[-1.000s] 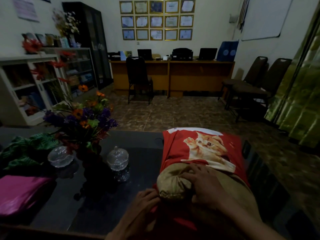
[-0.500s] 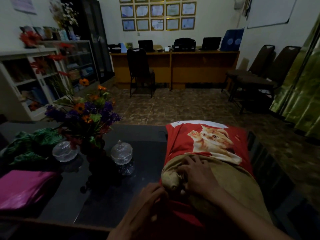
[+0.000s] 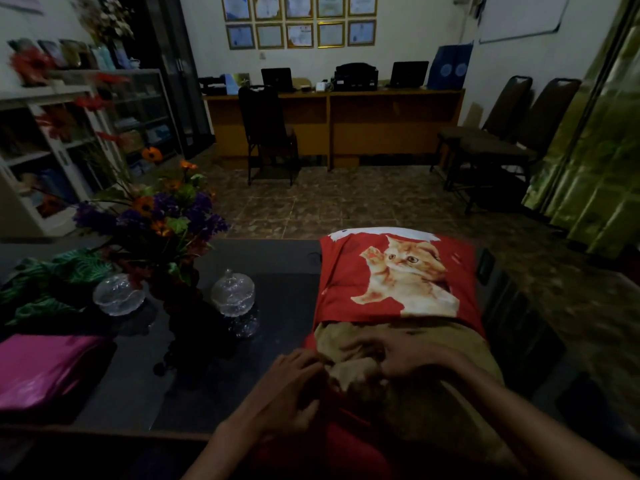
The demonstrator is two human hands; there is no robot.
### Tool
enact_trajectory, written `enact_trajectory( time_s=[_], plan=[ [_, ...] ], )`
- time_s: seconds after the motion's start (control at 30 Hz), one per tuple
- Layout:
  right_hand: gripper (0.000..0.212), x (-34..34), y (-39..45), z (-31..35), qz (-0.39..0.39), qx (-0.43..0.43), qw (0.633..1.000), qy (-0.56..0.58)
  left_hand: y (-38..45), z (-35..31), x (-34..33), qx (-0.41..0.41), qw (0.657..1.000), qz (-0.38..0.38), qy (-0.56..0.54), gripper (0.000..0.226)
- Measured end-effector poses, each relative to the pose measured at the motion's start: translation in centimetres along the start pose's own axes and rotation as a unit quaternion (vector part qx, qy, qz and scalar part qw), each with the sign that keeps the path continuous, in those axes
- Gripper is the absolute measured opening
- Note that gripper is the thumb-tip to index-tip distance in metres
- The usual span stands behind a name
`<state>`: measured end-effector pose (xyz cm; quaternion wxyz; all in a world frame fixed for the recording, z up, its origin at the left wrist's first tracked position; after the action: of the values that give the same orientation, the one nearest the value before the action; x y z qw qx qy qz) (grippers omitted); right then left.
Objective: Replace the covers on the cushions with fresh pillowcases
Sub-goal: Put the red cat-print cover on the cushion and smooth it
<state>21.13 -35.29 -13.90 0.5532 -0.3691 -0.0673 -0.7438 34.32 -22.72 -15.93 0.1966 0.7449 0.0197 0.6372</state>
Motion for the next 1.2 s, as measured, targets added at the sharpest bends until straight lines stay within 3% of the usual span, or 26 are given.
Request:
enact_trajectory(
  time_s=[0.07,0.2,0.4,0.53,0.63,0.7,0.8,0.9,1.03,1.13,1.2],
  plan=[
    [0.047,0.2,-0.2,-0.2,-0.026,0.01,0.998,0.06,-0.3,-1.4,0.2,-0.001,1.0,-0.013,-0.007,0.025],
    [0.027,-2.1,1.9,0.3,-0.061,0.013,0.997,0.047,1.2,-3.2,0.7,-0.009,0.999,0.0,-0.039,0.02],
    [0.041,-1.0,0.2,0.2,-0.081,0.01,0.982,0.168,1.5,-1.2,1.4,0.053,0.997,-0.021,-0.042,0.016],
    [0.078,0.7,-3.3,-1.1,-0.091,-0.009,0.994,-0.061,-0.2,-1.9,1.3,0.024,0.998,-0.011,0.049,0.019],
    [0.113,-0.1,-5.4,-2.7,-0.076,-0.064,0.966,-0.238,-0.7,-3.3,1.0,-0.026,0.995,0.015,0.092,0.025],
    [0.105,-0.8,-5.8,-2.5,-0.085,-0.053,0.959,-0.263,-0.4,-4.3,0.5,-0.057,0.992,0.039,0.108,0.023],
    [0.074,1.3,-5.2,-0.6,-0.156,-0.01,0.955,-0.253,0.5,-5.4,-0.2,-0.086,0.99,0.029,0.111,0.016],
    [0.054,3.8,-4.4,0.9,-0.226,0.011,0.945,-0.237,1.1,-6.8,-1.3,-0.068,0.984,0.052,0.158,0.032],
    [0.045,3.4,-4.0,1.0,-0.284,0.028,0.93,-0.232,2.4,-8.7,-2.9,-0.06,0.977,0.091,0.184,0.044],
    [0.044,2.7,-5.3,-0.3,-0.33,0.036,0.919,-0.21,3.0,-10.4,-3.9,-0.069,0.978,0.102,0.168,0.023],
    [0.053,2.6,-6.6,-1.1,-0.335,0.03,0.92,-0.202,2.3,-10.9,-4.3,-0.029,0.981,0.158,0.11,0.055]
  ],
)
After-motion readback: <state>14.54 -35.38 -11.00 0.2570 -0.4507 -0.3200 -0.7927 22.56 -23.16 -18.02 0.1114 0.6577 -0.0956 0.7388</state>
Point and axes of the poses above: each hand's wrist, its own y-axis towards the middle knuckle, its own x-axis out of the back of the hand, z = x × y, the point moved 7 cm from there along y, towards the middle knuckle, and after that the axes turned 9 degrees about y, right-handed, at the moved point
